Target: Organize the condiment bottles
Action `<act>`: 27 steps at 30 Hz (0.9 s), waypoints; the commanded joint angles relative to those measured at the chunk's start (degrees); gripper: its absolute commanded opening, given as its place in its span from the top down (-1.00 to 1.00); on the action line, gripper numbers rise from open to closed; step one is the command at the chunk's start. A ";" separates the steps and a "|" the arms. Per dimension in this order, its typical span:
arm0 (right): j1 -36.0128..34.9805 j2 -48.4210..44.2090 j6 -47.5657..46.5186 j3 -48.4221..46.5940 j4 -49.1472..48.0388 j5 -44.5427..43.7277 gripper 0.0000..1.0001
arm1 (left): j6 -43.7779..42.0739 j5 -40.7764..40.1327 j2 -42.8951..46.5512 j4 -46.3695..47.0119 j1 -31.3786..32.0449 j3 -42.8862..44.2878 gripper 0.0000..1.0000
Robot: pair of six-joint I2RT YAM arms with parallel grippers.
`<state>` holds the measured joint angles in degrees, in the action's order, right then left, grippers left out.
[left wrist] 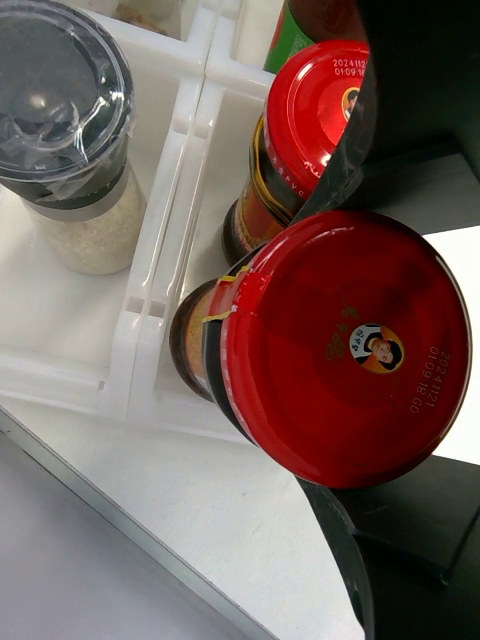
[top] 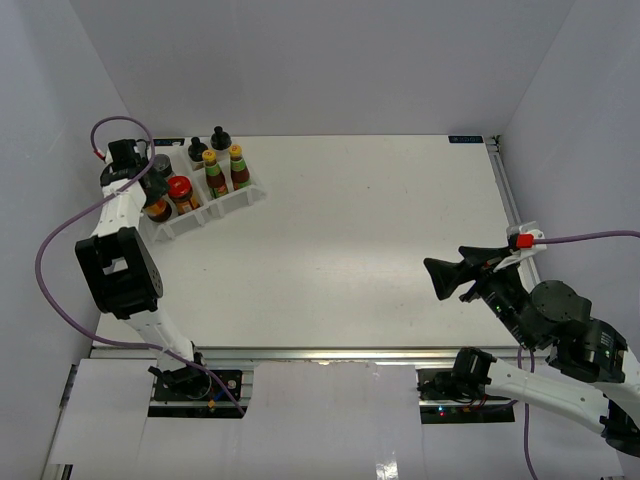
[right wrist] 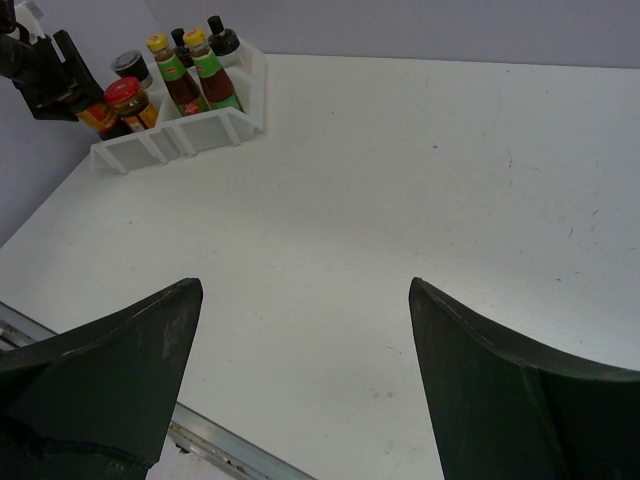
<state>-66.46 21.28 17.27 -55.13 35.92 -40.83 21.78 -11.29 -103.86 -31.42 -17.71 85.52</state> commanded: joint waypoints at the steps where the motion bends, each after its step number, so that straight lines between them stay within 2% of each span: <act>1: -0.17 -0.95 -1.49 0.44 -2.10 -1.99 -0.80 | 1.14 -1.94 0.87 3.64 0.26 0.97 1.00; 6: -0.17 -1.44 -1.93 0.65 -2.11 -2.77 -0.80 | 1.52 -2.10 -0.03 3.12 0.78 1.49 0.76; 14: -0.17 -2.04 -2.86 0.50 -2.32 -3.32 -0.81 | 1.98 -3.18 -1.70 1.27 1.10 3.59 -0.18; 21: -0.17 -1.83 -3.38 1.09 -2.71 -3.74 -0.80 | 1.94 -4.04 -2.04 -1.35 1.18 6.69 -0.49; 24: -0.17 -1.50 -3.21 0.80 -2.70 -3.47 -0.80 | 1.95 -4.53 -1.68 -2.56 1.18 8.50 -0.91; 27: -0.17 -1.51 -3.08 0.68 -2.57 -3.69 -0.80 | 1.82 -3.96 -1.52 -4.39 1.10 10.58 -0.96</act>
<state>-66.46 19.70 14.80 -54.46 35.83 -43.17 23.41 -13.50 -108.34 -36.27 -16.51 90.53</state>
